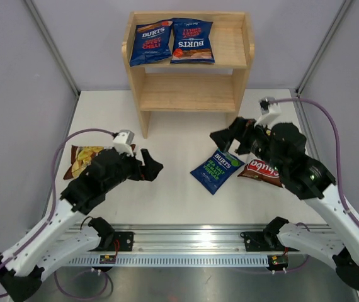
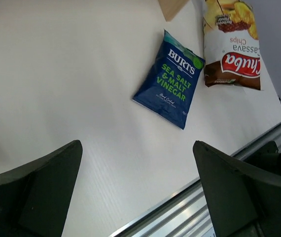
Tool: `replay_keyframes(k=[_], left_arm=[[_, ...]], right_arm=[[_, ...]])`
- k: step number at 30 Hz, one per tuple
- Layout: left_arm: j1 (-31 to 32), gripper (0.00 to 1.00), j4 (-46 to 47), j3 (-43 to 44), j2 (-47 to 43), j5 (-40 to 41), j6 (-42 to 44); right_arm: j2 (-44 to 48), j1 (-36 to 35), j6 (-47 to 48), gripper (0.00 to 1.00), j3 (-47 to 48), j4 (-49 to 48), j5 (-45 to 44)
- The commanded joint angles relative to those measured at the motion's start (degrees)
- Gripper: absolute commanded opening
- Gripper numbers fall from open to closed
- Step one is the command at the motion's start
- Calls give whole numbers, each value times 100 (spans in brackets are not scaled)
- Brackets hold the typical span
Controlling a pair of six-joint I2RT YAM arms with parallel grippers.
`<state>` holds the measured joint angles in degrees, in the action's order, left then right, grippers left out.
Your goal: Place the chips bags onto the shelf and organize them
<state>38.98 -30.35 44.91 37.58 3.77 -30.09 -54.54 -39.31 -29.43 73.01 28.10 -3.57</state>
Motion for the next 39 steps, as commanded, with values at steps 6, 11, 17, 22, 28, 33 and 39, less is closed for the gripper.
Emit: replay_keyframes(k=[6,11,17,22,28,33,39], left_arm=[[136,99,2243,780,3077,-1239,248],[171,99,2368,1818,4817,-1729,889],[171,99,2078,3223,6628,-2442,1224],[171,99,1481,4314,7736,-2688,1540],[171,91,761,5660,8950,-2970,1664],[171,84,653,5995,9390,-3039,1646],[189,77,1381,4951,8899,-2804,1304]], right_arm=[[1876,37,95,99,-1570,1083,-574],[2640,37,104,99,-1738,1233,-277],[3080,37,139,99,-1869,1286,330],[3494,38,87,99,-2089,1172,691],[3635,37,51,98,-2081,1312,832],[3679,37,-10,98,-2168,1330,920],[3767,37,-28,98,-2221,1348,946]])
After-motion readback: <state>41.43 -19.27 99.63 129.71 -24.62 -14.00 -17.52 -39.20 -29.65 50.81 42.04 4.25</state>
